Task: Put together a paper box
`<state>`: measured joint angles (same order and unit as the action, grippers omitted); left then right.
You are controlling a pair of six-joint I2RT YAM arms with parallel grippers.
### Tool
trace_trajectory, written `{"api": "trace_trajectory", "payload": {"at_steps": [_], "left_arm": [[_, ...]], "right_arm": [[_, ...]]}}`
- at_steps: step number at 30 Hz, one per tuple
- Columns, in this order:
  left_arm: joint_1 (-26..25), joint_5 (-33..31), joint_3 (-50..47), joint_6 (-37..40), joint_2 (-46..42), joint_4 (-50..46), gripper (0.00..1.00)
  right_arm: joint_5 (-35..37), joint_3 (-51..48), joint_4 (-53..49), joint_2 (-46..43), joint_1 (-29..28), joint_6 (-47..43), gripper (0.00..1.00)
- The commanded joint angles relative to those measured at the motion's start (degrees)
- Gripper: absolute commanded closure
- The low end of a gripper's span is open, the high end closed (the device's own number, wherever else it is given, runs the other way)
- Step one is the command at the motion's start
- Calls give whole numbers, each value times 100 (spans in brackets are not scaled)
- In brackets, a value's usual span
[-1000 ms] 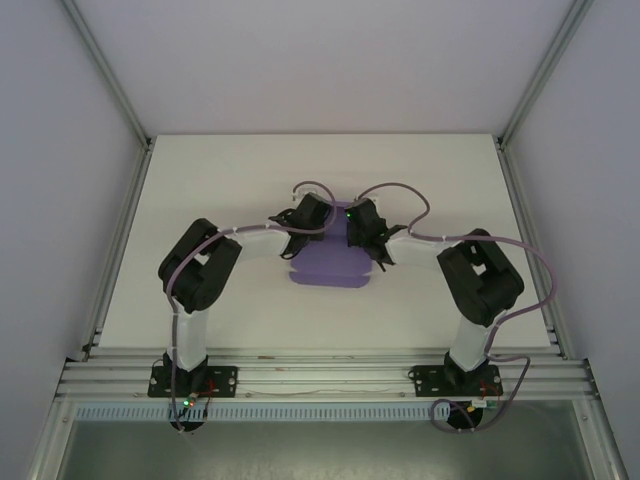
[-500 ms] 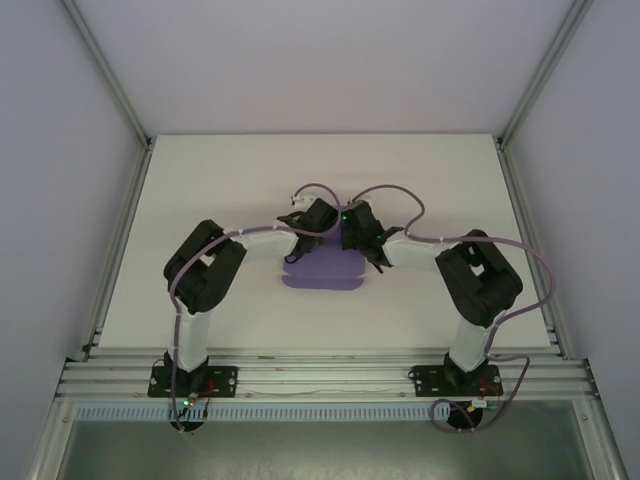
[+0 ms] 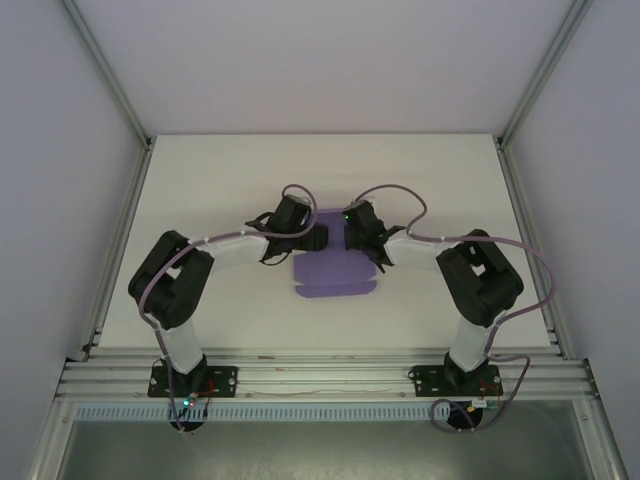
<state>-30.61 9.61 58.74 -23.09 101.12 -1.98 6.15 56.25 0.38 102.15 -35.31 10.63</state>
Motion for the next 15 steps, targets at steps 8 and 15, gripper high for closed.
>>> {"api": "trace_trajectory", "payload": {"at_steps": [8,15], "left_arm": [[235,92,-285,-138,-618,-118,19],[266,191,-173,-125,-197,-184,39]], "right_arm": [[140,85,-268,-178,15,-26,100],[128,126,-284,-112,10,-15,100]]}}
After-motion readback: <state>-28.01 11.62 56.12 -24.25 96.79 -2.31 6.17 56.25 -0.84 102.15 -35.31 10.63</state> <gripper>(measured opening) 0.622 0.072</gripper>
